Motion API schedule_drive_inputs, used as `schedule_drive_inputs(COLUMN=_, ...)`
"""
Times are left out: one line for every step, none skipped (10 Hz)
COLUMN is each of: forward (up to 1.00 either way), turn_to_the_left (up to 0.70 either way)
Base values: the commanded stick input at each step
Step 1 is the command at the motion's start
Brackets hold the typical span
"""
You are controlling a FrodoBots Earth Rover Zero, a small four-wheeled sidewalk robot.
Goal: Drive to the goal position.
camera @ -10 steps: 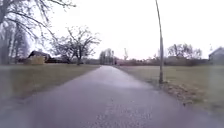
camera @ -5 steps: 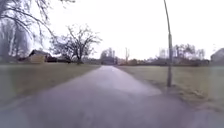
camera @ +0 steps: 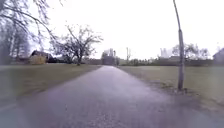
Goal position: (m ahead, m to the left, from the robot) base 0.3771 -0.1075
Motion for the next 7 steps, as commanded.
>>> schedule_drive_inputs(forward=1.0, turn_to_the_left=0.0)
schedule_drive_inputs(forward=1.0, turn_to_the_left=0.0)
schedule_drive_inputs(forward=1.0, turn_to_the_left=0.0)
schedule_drive_inputs(forward=1.0, turn_to_the_left=0.0)
schedule_drive_inputs(forward=1.0, turn_to_the_left=0.0)
schedule_drive_inputs(forward=1.0, turn_to_the_left=0.0)
schedule_drive_inputs(forward=1.0, turn_to_the_left=0.0)
